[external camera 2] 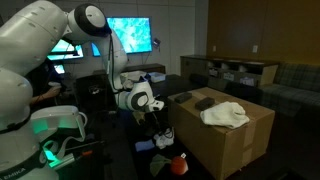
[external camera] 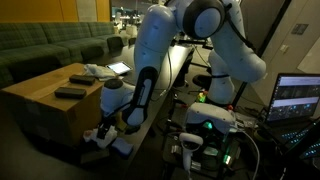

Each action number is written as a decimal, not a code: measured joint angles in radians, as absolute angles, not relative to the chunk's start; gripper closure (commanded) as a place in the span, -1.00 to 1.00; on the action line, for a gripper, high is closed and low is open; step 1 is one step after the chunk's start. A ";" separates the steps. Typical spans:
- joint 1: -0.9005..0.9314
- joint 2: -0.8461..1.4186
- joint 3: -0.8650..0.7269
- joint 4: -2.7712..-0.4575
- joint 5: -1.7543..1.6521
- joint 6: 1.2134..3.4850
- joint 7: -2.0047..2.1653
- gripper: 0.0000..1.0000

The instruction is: Put the items on the table on to the box and the items on the box on to the table.

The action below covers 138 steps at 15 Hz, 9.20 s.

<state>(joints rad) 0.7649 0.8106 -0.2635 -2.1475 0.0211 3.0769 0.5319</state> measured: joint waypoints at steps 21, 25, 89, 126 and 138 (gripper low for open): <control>0.561 0.973 -0.145 -2.002 0.079 3.098 0.471 -0.98; 0.532 0.995 -0.124 -1.985 0.080 3.098 0.461 -0.26; 0.264 0.554 0.031 -1.694 -0.244 2.641 0.298 0.98; 0.339 0.310 -0.080 -1.760 -0.243 2.363 0.372 -1.00; 0.163 -0.357 0.046 -2.393 -0.168 2.225 0.446 -1.00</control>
